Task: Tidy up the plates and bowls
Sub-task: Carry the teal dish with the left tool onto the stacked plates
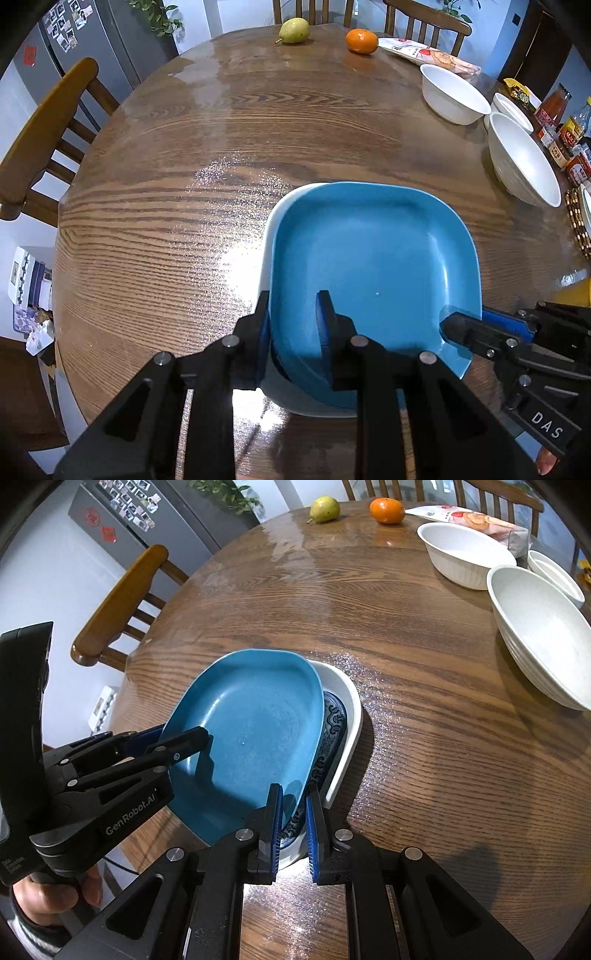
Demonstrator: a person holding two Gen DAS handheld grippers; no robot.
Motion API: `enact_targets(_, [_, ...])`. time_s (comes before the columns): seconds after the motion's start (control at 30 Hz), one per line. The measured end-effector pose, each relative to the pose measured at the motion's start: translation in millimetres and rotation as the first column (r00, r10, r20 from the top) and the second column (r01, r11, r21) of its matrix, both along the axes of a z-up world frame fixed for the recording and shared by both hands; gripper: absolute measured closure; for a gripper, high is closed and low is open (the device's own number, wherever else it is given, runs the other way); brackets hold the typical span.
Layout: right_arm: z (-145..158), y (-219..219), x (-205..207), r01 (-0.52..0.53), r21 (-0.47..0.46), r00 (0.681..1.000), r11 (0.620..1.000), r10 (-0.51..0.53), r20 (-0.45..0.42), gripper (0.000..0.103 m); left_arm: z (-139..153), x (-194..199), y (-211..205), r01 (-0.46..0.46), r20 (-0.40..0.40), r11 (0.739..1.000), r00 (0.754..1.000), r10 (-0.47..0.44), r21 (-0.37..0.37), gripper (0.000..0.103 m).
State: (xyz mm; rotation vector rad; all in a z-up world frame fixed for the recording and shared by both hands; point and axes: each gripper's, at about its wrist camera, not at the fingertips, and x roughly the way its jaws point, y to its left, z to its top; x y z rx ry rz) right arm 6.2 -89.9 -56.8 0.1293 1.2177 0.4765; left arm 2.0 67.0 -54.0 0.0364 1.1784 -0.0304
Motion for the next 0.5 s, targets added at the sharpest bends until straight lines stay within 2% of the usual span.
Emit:
enact_targets(0.2, [11,-3,-3,0.006,0.037,0.999,0.999,-0.008,0.045,0.091,11,2,0,-0.014,0.035,1.000,0.999,0.015,-0.022,0.082])
enact_targets(0.33, [22,-13,5,0.036,0.050,0.997,0.998,-0.039,0.067,0.091,22,12,-9,0.016,0.055,1.000,0.998,-0.015,-0.013,0.082])
enact_targets(0.5, [24,-20,9,0.050,0.049,0.998,0.998,-0.052,0.040,0.091,22,15,-13,0.046,0.039,0.999,0.998,-0.046,-0.008,0.082])
